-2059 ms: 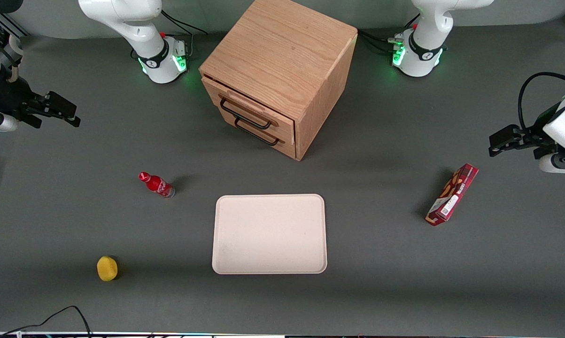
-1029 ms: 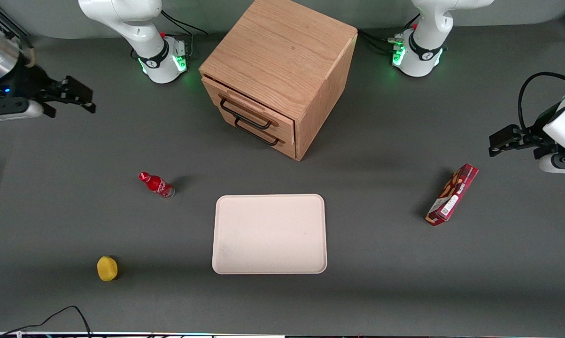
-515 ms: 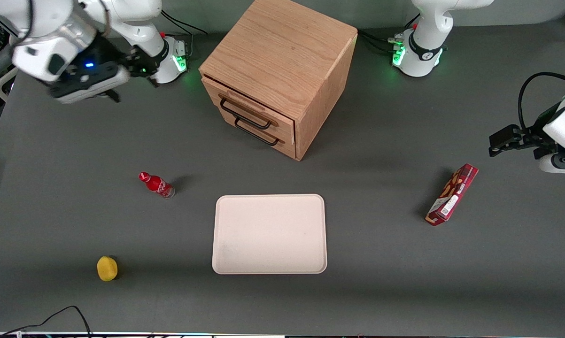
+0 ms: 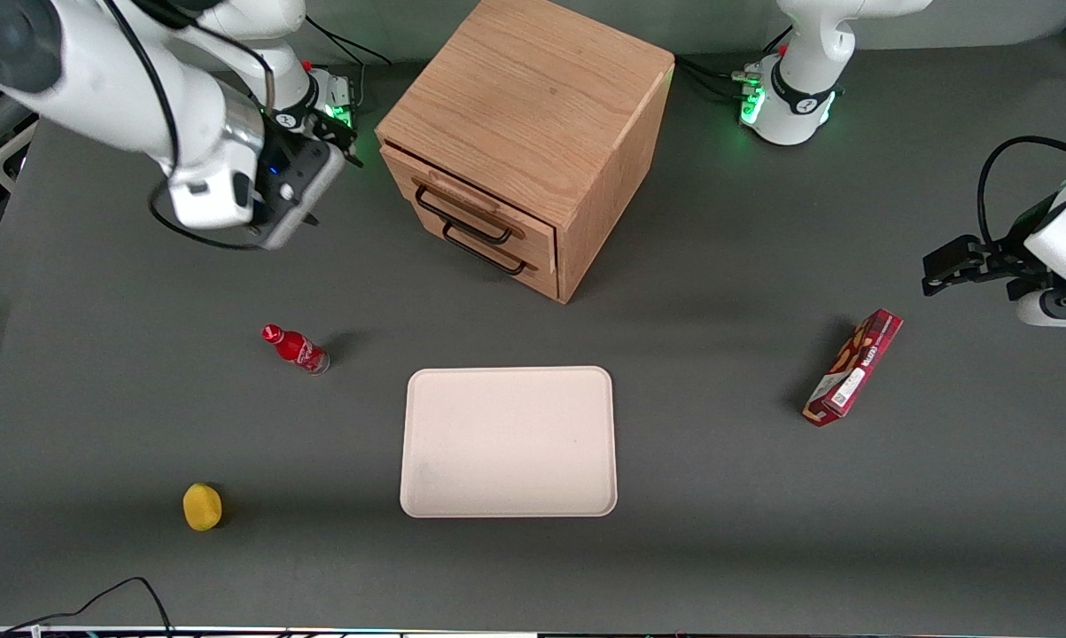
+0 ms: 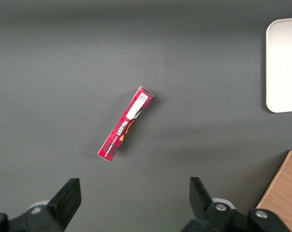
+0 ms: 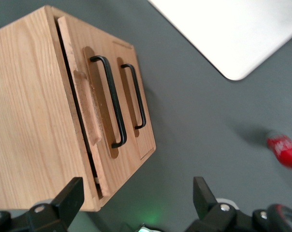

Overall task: Open upper drawer
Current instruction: 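Move the right gripper toward the upper drawer's black handle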

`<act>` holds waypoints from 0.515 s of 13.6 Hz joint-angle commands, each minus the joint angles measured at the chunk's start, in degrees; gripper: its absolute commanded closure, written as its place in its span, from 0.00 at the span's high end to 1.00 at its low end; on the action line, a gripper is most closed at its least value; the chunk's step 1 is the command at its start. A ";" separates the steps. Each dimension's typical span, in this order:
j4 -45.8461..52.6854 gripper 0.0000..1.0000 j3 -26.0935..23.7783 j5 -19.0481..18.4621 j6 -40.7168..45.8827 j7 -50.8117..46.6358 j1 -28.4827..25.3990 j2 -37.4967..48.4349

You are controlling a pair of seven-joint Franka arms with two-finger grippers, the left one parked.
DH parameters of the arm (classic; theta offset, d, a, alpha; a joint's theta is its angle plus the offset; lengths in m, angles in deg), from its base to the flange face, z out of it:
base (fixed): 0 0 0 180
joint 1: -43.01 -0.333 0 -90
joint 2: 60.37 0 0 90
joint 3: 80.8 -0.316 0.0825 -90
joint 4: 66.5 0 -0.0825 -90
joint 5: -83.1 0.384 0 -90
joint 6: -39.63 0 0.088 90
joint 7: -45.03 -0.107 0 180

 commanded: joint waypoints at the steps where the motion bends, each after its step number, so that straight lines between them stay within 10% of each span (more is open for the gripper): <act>1: 1.82 1.00 -1.97 1.41 -1.03 3.99 -0.33 -4.85; 7: -3.88 1.00 -6.36 3.61 -9.90 3.20 -0.42 -8.82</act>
